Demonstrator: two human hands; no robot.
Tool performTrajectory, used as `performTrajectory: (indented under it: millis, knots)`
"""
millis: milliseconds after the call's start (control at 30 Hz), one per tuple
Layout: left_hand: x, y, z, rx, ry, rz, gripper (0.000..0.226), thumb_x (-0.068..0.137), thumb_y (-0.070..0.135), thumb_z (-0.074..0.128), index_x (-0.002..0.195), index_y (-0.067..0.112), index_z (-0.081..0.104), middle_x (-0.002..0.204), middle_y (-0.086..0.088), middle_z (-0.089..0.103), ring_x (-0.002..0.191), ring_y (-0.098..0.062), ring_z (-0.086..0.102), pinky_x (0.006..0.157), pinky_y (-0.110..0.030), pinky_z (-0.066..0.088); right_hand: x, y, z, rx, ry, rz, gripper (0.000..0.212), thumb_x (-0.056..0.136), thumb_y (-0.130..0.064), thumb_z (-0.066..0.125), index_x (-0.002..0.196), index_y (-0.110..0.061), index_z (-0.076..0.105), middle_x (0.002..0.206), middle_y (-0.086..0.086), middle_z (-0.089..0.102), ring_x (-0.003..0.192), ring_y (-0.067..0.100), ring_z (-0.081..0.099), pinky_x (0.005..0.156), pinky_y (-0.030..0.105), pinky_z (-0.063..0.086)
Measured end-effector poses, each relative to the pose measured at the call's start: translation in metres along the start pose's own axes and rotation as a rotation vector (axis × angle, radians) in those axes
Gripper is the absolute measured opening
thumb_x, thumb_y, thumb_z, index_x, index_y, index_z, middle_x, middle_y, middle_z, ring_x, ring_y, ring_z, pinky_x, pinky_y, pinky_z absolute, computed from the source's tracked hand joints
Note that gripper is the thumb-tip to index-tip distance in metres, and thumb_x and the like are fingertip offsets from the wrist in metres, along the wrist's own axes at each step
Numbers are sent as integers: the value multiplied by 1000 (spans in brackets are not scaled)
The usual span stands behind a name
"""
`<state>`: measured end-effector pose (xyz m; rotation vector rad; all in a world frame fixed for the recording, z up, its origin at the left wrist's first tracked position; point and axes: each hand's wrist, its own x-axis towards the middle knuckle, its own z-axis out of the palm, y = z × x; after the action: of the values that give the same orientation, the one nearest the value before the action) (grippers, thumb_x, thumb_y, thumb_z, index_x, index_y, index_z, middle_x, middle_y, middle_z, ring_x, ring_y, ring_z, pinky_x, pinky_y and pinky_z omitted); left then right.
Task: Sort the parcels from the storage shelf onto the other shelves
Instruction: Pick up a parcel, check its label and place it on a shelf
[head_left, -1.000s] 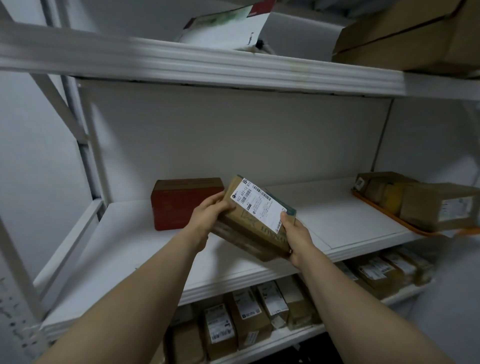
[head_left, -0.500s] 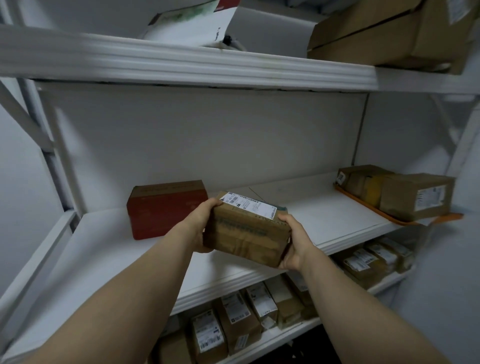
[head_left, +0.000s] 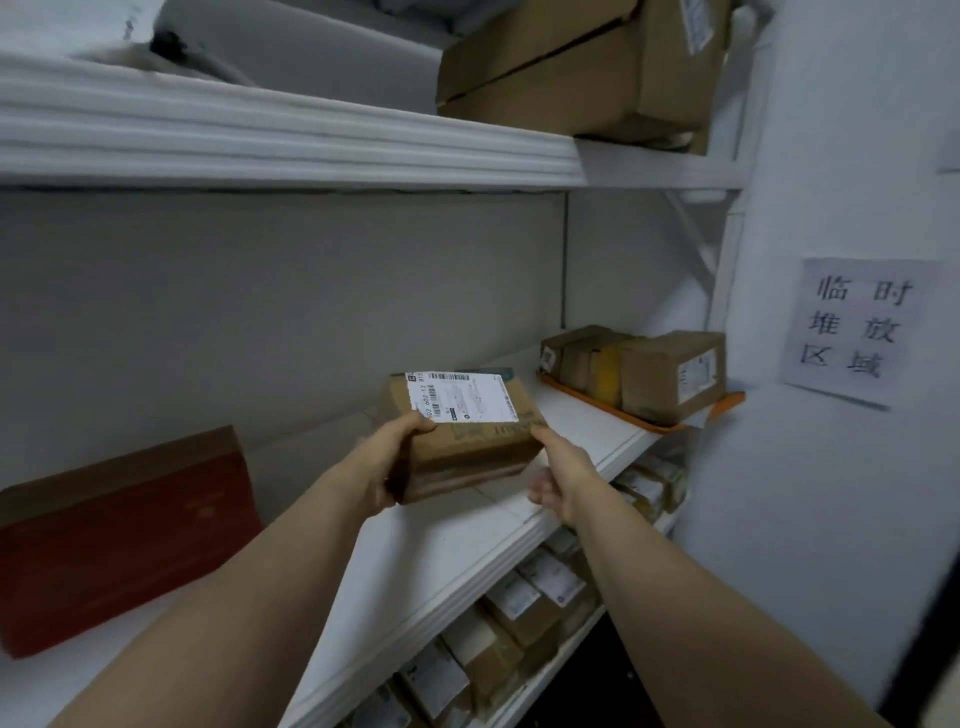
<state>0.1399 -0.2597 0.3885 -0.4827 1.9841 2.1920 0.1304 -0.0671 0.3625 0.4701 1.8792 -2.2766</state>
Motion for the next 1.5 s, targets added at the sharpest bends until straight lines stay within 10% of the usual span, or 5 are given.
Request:
performTrajectory:
  millis: [433, 700, 1167, 1333, 1500]
  knots:
    - [118, 47, 194, -39, -5, 215, 47, 55, 21, 86, 97, 16, 66, 94, -3, 71, 84, -19, 68, 66, -31, 55, 143, -112, -129, -166, 41, -243, 10, 93, -14, 56, 103, -17, 58, 82, 2, 58, 66, 10, 53, 55, 25, 45]
    - [165, 101, 301, -5, -209, 228, 45, 68, 22, 74, 110, 10, 67, 97, -9, 70, 79, -23, 66, 56, -28, 54, 201, -181, -222, -132, 278, -420, 81, 61, -67, 60, 126, -17, 55, 121, 4, 61, 112, 28, 57, 99, 47, 45]
    - [241, 141, 456, 25, -476, 228, 53, 62, 28, 61, 111, 9, 65, 116, -12, 66, 111, -33, 58, 98, -43, 46, 262, -229, -372, 41, 90, -309, 18, 83, -40, 60, 89, -23, 65, 82, 0, 68, 76, 15, 49, 68, 31, 32]
    - [271, 151, 511, 134, -213, 254, 10, 82, 24, 51, 77, 17, 55, 93, -7, 54, 83, -23, 48, 66, -31, 41, 320, -253, -399, 95, 83, -332, 17, 82, -23, 70, 95, -14, 67, 87, 6, 69, 82, 18, 60, 75, 35, 53]
    - [318, 150, 527, 664, 97, 231, 21, 86, 13, 58, 105, 3, 58, 117, -21, 57, 94, -30, 54, 89, -35, 50, 386, -263, -407, -69, 171, -374, 59, 57, -29, 87, 109, -15, 63, 97, 4, 71, 82, 17, 67, 69, 32, 58]
